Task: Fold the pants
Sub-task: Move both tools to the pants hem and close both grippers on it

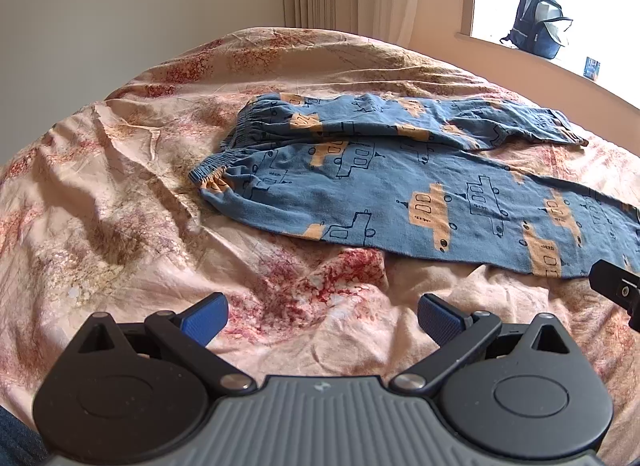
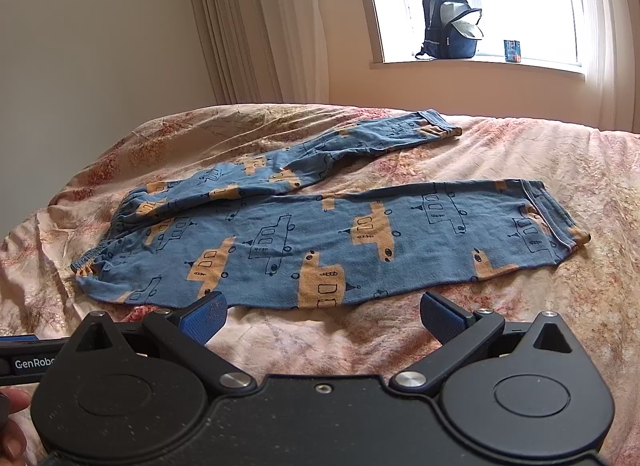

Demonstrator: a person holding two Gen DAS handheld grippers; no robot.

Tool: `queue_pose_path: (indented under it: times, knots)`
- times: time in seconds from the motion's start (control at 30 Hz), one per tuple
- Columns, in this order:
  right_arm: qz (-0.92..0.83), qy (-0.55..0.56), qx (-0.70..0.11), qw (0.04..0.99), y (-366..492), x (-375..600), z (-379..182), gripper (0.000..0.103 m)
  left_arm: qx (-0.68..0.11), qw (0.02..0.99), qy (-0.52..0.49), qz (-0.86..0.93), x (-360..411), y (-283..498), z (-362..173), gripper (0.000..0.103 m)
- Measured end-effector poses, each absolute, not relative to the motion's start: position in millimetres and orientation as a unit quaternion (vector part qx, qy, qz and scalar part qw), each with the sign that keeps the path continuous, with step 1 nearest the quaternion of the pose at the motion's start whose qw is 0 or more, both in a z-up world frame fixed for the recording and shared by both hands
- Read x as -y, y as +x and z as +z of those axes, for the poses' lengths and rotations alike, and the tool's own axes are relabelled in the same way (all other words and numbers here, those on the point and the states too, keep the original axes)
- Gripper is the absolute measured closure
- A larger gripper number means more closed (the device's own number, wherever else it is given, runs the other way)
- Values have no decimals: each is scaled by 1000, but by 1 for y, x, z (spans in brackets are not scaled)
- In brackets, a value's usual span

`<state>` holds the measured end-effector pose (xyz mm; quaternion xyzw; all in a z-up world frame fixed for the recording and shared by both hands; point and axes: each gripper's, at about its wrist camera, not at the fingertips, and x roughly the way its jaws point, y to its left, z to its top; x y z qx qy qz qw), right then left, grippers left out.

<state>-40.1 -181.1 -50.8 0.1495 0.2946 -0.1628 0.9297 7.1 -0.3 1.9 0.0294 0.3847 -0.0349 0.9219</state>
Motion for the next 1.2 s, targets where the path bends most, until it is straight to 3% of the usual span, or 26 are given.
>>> queue_pose_path:
  times: [0.2, 0.37, 0.53, 0.67, 0.87, 1.03, 1.2]
  knots:
    - [-127, 138, -270, 944, -32, 182, -21, 0, -390, 919, -1, -63, -6, 35, 29, 0]
    - [-57, 112, -262, 957, -9, 188, 23, 0, -351, 929, 43, -112, -6, 71, 62, 0]
    - [48, 88, -318, 943, 41, 205, 76, 0, -296, 945, 49, -127, -33, 117, 87, 0]
    - [38, 100, -377, 920, 105, 228, 95, 0, -311, 944, 24, -109, -59, 185, 88, 0]
    - [86, -27, -400, 912, 195, 254, 86, 0, -372, 917, 94, -112, -58, 314, 65, 0]
    - [149, -80, -377, 911, 268, 280, 45, 0, -429, 881, 131, -147, -43, 392, 36, 0]
    - [175, -118, -412, 886, 349, 290, 0, 1, -466, 861, 126, -160, -35, 448, 0, 0]
